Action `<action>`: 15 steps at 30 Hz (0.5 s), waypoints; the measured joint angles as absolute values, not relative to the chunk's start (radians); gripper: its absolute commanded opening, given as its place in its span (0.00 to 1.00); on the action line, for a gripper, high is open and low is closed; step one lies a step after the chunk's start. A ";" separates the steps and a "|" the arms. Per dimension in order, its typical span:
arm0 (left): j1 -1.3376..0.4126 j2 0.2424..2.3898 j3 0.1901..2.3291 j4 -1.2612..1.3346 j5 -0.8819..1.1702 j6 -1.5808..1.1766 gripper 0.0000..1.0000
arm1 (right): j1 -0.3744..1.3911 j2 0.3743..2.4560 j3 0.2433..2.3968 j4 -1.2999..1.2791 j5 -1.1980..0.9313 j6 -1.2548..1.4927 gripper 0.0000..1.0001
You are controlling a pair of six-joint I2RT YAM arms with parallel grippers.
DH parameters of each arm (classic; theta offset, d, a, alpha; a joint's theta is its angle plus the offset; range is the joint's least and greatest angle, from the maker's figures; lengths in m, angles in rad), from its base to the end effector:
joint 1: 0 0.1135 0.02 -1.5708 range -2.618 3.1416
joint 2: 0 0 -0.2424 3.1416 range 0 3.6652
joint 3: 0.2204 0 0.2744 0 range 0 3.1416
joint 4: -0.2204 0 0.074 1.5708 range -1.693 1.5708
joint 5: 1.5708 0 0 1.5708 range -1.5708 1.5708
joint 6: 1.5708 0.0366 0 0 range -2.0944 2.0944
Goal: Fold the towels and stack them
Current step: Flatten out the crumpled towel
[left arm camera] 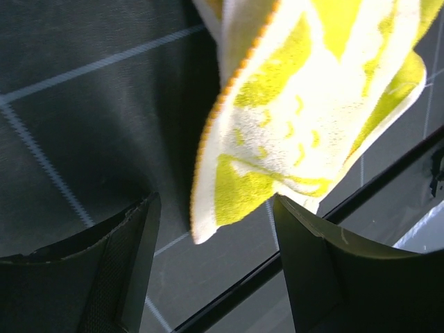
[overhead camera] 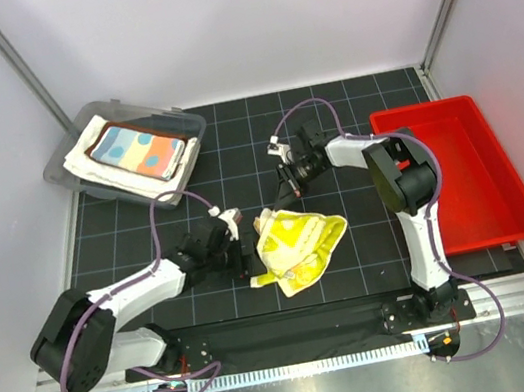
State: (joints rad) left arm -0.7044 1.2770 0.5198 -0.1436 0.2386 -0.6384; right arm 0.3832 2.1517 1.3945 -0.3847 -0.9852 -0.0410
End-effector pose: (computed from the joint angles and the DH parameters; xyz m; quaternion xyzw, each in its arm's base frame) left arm 0.1877 -0.1708 0.1193 0.0701 0.9359 -0.2911 0.1857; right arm 0.3856 0.1883 0.0901 -0.2796 0.8204 0.4873 0.1061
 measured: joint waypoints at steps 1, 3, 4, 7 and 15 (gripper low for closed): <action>-0.712 1.280 0.516 -0.128 0.243 -0.643 0.69 | 0.381 2.148 1.387 -0.377 -0.978 -0.033 0.01; -0.723 1.287 0.510 -0.101 0.248 -0.648 0.67 | 0.376 2.137 1.361 -0.353 -0.966 -0.022 0.01; -0.725 1.292 0.509 -0.089 0.250 -0.648 0.61 | 0.373 2.129 1.348 -0.349 -0.961 -0.018 0.01; -0.728 1.319 0.507 -0.056 0.257 -0.653 0.57 | 0.364 2.104 1.321 -0.334 -0.944 -0.004 0.01; -0.786 1.362 0.516 0.007 0.248 -0.685 0.57 | 0.350 2.064 1.291 -0.295 -0.906 0.025 0.01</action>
